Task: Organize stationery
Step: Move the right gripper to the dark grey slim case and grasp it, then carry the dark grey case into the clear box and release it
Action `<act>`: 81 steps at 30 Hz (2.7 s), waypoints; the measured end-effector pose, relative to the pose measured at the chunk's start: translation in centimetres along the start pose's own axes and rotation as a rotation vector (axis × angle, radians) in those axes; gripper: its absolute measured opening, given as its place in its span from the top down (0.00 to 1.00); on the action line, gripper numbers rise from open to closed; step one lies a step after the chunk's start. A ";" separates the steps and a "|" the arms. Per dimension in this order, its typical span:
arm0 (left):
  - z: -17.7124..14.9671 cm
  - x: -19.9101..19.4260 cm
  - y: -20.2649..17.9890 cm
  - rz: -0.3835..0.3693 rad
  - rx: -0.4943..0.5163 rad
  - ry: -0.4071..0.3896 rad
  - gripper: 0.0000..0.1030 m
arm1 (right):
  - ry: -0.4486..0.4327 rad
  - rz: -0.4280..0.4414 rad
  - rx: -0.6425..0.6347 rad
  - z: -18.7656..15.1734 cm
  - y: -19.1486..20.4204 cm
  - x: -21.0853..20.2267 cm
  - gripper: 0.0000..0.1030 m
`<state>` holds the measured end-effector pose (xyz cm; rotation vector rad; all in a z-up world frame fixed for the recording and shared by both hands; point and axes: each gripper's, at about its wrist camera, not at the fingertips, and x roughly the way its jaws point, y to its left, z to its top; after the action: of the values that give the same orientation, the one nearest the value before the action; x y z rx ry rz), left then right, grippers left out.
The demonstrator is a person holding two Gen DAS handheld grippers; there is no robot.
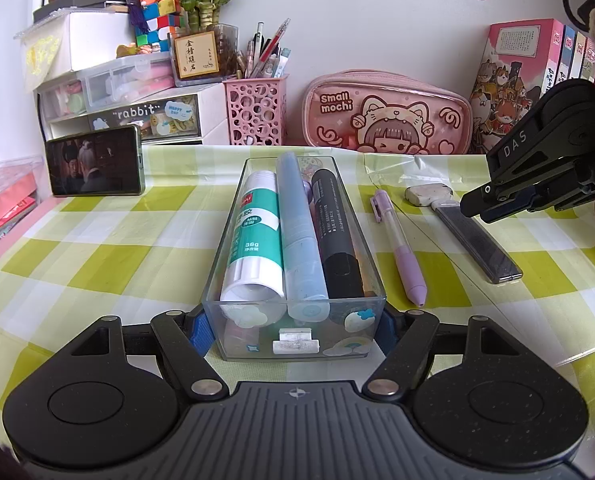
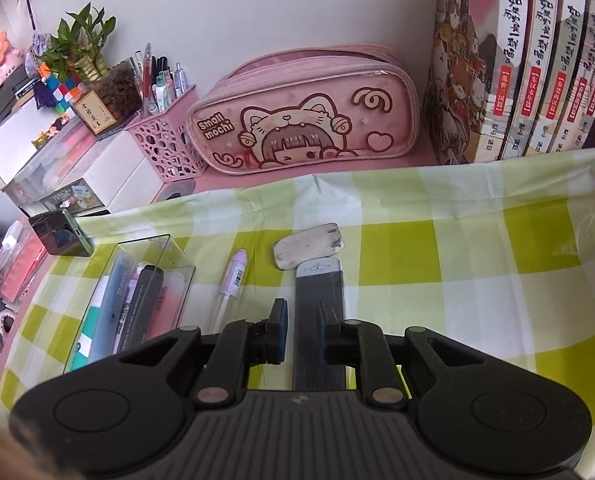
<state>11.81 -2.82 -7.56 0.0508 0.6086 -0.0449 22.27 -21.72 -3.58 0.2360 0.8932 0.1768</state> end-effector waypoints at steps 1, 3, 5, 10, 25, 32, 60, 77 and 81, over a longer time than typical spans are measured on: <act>0.0 0.0 0.0 0.000 0.000 0.000 0.30 | 0.009 -0.018 -0.002 0.1 -0.1 0.3 0.72; 0.0 0.0 0.0 0.000 0.000 0.000 0.30 | 0.027 -0.064 0.003 0.1 -0.7 1.0 0.72; 0.0 0.0 0.0 0.000 0.000 0.000 0.30 | 0.021 -0.053 0.012 -0.1 -1.1 1.1 0.72; 0.0 0.0 0.0 0.000 0.000 0.000 0.30 | 0.042 -0.010 -0.024 -0.4 -0.2 1.1 0.68; 0.0 0.0 0.0 0.000 0.000 0.000 0.30 | 0.051 0.091 -0.035 -0.9 1.9 1.5 0.81; 0.0 0.0 0.0 0.000 0.000 0.000 0.30 | 0.053 0.065 -0.079 -0.9 3.7 2.2 0.63; 0.0 0.0 0.0 -0.002 0.001 0.000 0.30 | 0.095 0.090 -0.103 -0.7 5.2 2.6 0.59; 0.1 0.0 -0.1 0.000 0.001 -0.001 0.30 | 0.049 0.013 -0.191 -0.9 6.6 2.7 0.56; 0.1 0.0 -0.1 0.000 0.002 -0.001 0.30 | 0.014 0.077 -0.094 -0.4 5.4 1.2 0.56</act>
<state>11.88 -2.88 -7.52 0.0525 0.6078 -0.0453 22.42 -16.19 -3.18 0.1820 0.8883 0.2920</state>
